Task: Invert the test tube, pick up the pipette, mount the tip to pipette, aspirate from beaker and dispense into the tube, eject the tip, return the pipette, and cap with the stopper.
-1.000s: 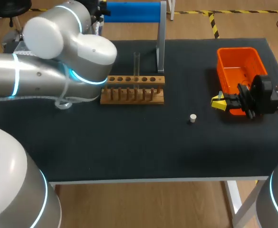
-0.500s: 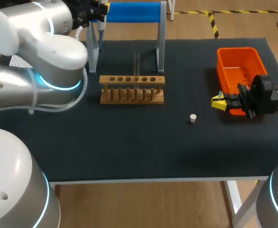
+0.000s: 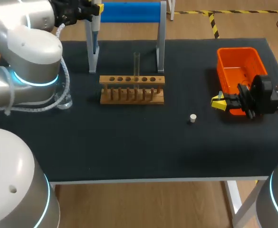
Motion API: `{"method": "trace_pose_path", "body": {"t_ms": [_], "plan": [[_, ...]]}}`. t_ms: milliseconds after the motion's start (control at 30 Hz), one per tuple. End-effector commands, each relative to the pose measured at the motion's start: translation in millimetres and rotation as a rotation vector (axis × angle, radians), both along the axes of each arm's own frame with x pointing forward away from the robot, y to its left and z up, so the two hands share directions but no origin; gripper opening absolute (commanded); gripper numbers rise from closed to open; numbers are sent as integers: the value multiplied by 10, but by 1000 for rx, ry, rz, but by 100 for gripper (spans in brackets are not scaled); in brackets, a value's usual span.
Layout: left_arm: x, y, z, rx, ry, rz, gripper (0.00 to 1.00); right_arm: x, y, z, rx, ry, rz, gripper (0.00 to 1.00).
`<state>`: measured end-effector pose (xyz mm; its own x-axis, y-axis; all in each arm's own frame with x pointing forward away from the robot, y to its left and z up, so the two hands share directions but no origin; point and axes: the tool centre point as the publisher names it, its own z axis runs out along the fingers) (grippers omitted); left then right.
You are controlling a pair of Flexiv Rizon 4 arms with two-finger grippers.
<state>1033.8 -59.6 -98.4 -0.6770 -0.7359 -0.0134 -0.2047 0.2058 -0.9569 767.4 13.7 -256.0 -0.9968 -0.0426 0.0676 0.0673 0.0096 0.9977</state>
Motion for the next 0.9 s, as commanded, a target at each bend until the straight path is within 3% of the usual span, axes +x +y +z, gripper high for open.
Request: {"method": "trace_pose_path", "body": {"t_ms": [33,133,433,900], "plan": [[9,37,5,-12,7,-48,0,-10,-2,3,-2,0,-1,0],[9,37,5,-12,7,-48,0,-10,-2,3,-2,0,-1,0],[-500,-111,259,-46,-55,-258,0,-10,-2,3,-2,0,-1,0],[-1130,-541,617,-48,-124,-508,0,-10,-2,3,-2,0,-1,0]]}}
